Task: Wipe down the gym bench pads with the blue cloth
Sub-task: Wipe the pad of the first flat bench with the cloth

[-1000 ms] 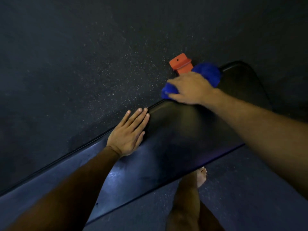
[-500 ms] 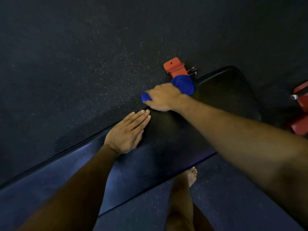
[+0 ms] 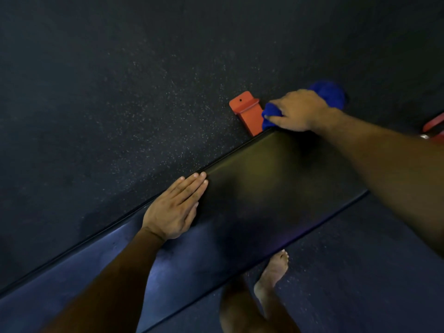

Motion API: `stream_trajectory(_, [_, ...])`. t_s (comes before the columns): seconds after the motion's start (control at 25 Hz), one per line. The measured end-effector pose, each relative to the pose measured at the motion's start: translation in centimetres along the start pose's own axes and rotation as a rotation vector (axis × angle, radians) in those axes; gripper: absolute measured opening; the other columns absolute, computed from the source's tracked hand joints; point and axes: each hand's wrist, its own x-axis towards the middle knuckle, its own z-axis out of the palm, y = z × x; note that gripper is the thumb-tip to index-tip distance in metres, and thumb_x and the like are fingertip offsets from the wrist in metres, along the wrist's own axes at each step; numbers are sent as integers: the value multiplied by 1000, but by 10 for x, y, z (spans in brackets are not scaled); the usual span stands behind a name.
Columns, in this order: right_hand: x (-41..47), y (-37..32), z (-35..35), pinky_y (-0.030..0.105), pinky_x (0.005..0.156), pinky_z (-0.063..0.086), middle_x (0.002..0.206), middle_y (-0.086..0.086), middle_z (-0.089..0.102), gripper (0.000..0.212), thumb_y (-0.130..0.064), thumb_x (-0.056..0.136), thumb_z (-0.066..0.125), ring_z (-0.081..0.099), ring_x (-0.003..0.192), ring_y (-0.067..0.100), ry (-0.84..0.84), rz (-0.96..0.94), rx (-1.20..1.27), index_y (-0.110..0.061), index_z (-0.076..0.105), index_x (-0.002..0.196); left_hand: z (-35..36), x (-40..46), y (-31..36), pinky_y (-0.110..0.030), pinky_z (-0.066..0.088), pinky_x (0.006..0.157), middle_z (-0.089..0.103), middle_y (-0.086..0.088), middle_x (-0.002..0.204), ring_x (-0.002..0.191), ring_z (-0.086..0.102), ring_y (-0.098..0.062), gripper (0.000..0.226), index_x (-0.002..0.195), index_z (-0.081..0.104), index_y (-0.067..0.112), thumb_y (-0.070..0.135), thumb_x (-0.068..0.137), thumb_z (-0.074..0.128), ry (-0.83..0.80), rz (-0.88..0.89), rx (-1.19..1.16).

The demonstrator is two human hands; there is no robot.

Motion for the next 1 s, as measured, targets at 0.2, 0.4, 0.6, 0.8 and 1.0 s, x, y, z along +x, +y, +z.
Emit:
stream_trajectory(0.2, [-2,-77,8,38,76,41,105,10,68,42,-53,96,40,63,96,31,24,-228,162,-20,60,112,0,4,5,-42,17,128,28,-14,166,154,26,-27,55,158,28,5,29,109,26,-72,-17,-2])
stream_trajectory(0.4, [-25,-16,-1,42,90,36,118,3,65,40,-48,98,46,56,109,28,353,-121,300,-18,53,123,-23,41,23,-44,20,126,20,-4,170,152,31,-28,61,162,22,13,26,105,39,-60,-48,-73])
stream_trajectory(0.6, [-43,35,1,45,96,37,126,2,61,47,-56,99,39,52,115,26,382,-131,351,-23,49,131,9,197,109,-46,21,126,33,-12,165,154,25,-25,65,158,32,8,24,97,50,-228,617,0])
stream_trajectory(0.8, [-29,8,32,44,96,32,121,-2,64,48,-58,96,39,56,113,25,263,-218,157,-28,54,131,26,203,106,-45,20,126,40,-7,161,156,21,-20,66,156,36,9,28,94,50,-215,751,8])
stream_trajectory(1.0, [-24,25,36,48,97,32,113,-3,68,43,-60,94,41,59,110,24,269,-110,315,-30,62,117,23,209,112,-46,16,127,32,-8,164,156,23,-21,62,156,37,7,29,98,43,-220,754,12])
